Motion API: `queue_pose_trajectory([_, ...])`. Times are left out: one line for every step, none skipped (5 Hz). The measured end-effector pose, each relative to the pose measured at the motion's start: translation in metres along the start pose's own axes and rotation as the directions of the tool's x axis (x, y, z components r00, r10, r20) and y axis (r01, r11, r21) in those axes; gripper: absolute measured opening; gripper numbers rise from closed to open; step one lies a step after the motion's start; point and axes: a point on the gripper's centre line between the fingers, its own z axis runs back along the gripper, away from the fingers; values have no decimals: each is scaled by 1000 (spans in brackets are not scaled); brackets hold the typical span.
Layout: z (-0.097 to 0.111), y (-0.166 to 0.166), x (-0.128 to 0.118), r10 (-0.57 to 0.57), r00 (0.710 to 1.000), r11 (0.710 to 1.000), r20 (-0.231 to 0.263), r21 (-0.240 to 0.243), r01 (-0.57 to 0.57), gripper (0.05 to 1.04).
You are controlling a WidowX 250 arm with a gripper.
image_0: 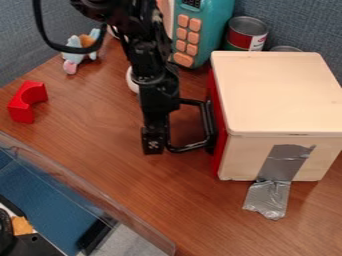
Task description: Close the drawer
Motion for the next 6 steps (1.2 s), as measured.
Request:
queue_pose_trajectory([-3, -3, 5, 2, 1000, 1000, 9, -12, -2, 1001])
queue_pose_trajectory([-3, -4, 7, 5, 1000, 1000, 19, -20, -5, 1001])
queue_pose_trajectory([12, -4, 2, 38, 999, 999, 5, 37, -38, 1001])
queue_pose_trajectory([48, 6, -36, 226, 972, 966, -61, 142, -216, 1001])
queue_pose_trajectory([76, 6, -68, 461, 883, 877, -88, 200, -438, 1001])
queue_pose_trajectory([101, -3, -87, 630, 774, 767, -63, 205, -607, 1001])
